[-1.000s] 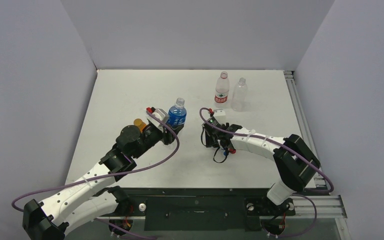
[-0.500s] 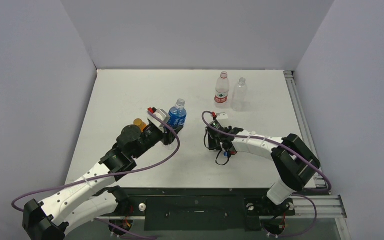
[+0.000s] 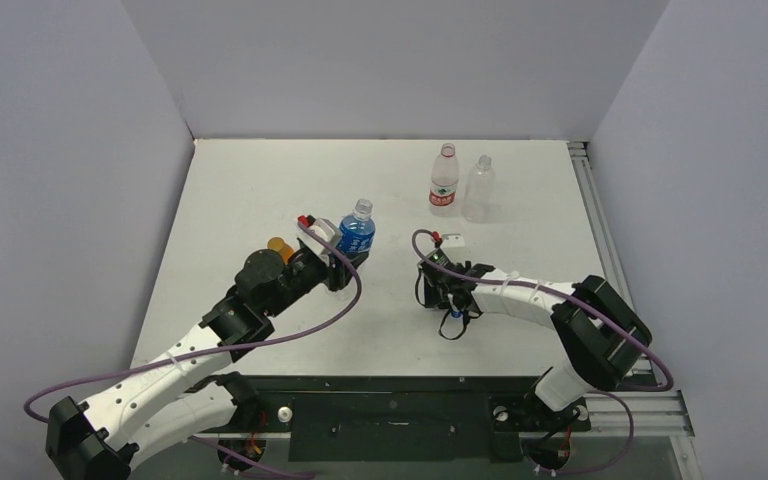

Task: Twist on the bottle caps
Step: Pick up the bottle cap from the center of the board.

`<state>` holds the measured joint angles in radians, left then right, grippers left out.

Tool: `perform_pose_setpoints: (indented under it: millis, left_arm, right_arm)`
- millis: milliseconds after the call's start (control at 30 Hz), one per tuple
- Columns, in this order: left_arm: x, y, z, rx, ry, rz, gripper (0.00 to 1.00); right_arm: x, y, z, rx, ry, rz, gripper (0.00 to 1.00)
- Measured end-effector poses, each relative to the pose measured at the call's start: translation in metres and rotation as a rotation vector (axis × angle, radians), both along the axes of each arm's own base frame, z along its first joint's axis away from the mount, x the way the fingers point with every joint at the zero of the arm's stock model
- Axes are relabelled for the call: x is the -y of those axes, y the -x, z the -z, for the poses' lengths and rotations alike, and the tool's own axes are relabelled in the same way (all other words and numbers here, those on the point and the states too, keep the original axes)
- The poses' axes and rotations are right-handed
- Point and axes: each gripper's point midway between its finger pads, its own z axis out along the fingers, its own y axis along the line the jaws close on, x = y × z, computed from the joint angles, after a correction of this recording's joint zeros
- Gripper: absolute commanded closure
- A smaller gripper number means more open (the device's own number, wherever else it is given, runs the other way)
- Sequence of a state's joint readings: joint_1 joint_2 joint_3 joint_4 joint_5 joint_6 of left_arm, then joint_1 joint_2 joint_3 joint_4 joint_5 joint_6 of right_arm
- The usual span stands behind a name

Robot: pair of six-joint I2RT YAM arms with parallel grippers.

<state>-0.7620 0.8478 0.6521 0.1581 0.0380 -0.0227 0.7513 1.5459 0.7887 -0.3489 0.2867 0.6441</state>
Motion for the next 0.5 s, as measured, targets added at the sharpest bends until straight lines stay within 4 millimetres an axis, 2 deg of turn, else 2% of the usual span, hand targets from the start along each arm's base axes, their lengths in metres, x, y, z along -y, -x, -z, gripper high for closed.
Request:
perform_pose_setpoints:
  millis: [167,500]
  left_arm:
    - [0.001,0.001,0.0,-0.001,0.0,0.005,0.88]
    - [0.003,0.001,0.003,-0.008,-0.006,0.015,0.88]
  right_arm:
    - [0.005,0.006,0.003,-0.003,-0.006,0.014,0.49]
    - [-0.001,0.016,0.004,-0.001,-0.02,0.011,0.61]
